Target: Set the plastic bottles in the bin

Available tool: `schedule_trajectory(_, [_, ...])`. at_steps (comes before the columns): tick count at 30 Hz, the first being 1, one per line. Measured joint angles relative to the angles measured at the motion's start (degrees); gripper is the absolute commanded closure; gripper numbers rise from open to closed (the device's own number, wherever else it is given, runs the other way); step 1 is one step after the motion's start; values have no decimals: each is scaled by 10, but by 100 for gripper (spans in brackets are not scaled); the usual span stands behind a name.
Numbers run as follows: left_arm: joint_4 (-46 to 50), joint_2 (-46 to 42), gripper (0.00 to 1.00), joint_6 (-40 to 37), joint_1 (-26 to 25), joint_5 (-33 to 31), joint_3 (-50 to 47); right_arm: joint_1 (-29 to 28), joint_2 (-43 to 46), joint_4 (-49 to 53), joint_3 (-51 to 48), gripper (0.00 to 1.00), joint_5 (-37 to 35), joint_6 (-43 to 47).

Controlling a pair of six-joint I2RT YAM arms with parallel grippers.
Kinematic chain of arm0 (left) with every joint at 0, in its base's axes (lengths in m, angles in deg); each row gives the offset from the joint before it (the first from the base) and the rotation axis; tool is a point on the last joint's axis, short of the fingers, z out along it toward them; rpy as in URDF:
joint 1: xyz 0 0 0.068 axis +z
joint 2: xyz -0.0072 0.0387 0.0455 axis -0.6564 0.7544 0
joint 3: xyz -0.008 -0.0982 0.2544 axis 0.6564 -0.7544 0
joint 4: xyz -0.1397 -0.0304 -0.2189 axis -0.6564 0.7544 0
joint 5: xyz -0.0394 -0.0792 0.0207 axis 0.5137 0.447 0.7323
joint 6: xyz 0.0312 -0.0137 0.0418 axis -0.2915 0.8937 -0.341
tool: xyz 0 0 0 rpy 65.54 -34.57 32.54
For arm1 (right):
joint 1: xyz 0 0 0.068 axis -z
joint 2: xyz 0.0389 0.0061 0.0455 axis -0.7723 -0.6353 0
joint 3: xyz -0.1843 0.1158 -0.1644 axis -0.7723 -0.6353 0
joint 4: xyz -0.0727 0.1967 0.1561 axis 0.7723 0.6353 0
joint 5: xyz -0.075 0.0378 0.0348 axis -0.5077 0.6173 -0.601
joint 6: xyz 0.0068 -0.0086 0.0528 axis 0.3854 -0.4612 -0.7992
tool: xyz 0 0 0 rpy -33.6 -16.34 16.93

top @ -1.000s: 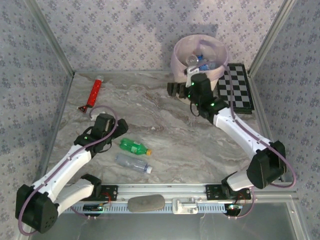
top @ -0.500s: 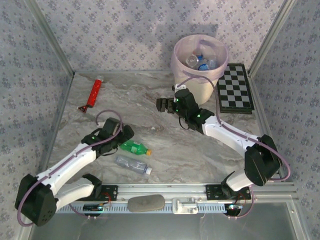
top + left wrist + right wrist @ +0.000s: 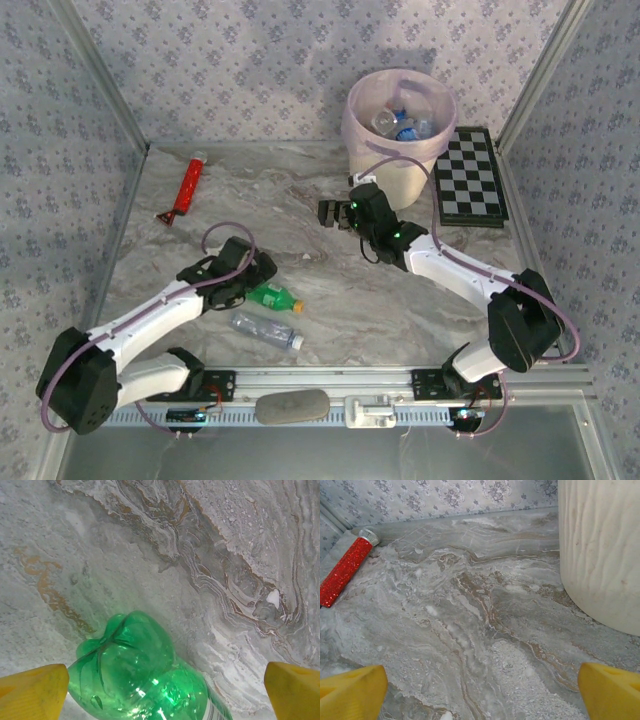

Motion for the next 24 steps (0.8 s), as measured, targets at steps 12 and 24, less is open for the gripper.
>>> schedule_trajectory(12, [-55,69,0,22,-16,7,0,0,20,12,-8,1,-18,0])
schedule_trajectory(24, [-64,108,0,39,-35,15,0,-1,21,16,-12,1,-24,0])
